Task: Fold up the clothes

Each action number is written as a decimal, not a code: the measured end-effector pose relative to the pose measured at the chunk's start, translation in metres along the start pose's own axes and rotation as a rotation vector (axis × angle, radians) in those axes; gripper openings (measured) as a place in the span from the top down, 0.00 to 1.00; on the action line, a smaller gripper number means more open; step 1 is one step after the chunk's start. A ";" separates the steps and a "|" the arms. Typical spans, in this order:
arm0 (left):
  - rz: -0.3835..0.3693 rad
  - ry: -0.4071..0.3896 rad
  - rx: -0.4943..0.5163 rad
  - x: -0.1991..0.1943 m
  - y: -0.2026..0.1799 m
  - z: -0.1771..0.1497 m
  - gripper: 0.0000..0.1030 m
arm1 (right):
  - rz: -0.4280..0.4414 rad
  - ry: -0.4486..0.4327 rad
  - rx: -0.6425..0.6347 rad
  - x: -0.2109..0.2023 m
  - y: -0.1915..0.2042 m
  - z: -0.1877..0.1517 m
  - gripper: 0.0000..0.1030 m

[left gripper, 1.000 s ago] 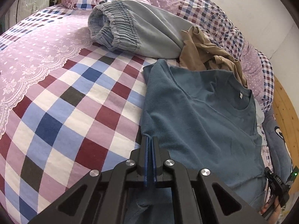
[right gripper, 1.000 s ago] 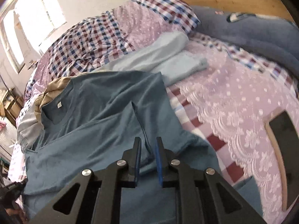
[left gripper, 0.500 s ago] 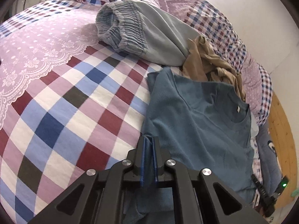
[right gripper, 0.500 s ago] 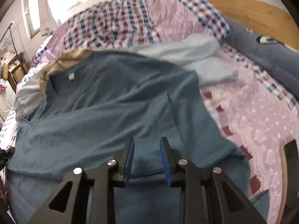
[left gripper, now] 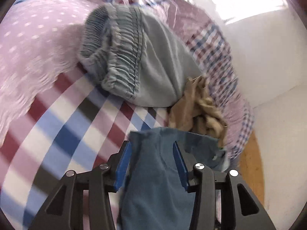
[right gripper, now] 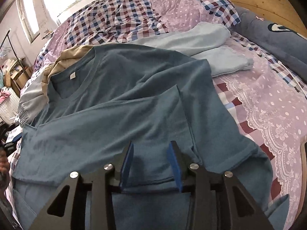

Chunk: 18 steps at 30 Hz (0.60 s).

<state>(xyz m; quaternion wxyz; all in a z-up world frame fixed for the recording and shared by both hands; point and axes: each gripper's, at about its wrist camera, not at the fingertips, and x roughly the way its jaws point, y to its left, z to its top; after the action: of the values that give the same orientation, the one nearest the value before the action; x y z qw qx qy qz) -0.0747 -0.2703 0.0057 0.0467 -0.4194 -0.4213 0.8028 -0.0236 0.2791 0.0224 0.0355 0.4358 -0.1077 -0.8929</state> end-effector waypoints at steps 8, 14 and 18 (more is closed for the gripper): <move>0.161 0.079 0.090 0.041 -0.011 0.016 0.88 | 0.010 0.000 0.014 0.002 0.000 0.003 0.60; 0.232 -0.035 0.175 0.036 -0.029 0.016 1.00 | 0.015 0.000 0.022 0.003 -0.001 0.005 0.60; 0.280 -0.252 0.193 0.005 -0.036 0.017 1.00 | 0.015 0.003 0.022 0.003 -0.001 0.005 0.60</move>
<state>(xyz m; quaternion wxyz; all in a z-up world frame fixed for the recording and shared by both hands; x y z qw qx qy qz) -0.0999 -0.2563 0.0330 -0.0785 -0.3636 -0.2824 0.8842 -0.0289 0.2807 0.0231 0.0376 0.4365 -0.1208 -0.8908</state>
